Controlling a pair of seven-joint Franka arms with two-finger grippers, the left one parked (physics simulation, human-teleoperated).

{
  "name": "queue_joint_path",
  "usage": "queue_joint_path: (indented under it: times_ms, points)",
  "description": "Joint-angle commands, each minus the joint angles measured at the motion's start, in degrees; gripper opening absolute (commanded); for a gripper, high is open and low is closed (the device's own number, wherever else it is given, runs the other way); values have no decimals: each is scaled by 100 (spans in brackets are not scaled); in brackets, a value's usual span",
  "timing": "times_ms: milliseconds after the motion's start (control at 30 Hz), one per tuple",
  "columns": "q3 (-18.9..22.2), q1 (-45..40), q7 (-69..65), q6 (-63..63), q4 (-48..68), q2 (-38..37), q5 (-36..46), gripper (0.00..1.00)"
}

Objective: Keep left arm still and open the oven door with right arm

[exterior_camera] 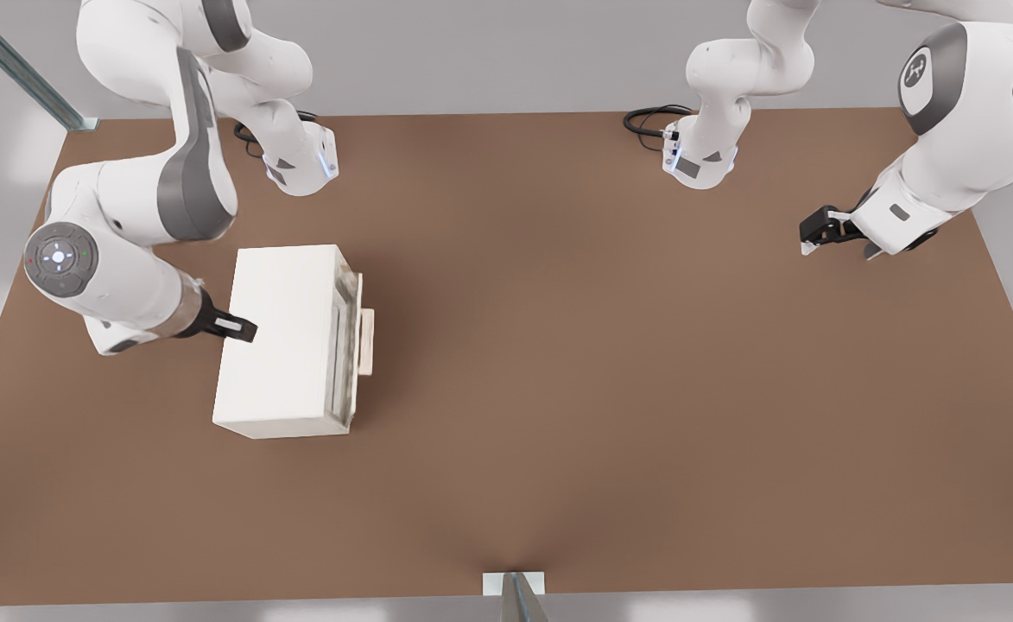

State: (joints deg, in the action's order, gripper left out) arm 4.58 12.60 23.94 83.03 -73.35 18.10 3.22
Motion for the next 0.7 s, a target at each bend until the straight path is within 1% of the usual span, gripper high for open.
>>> queue_joint_path:
  times_ms: [0,667]
  points:
    - [8,32,-1137,407,22,26,407,100]
    - [-27,67,-1129,459,84,123,232,100]
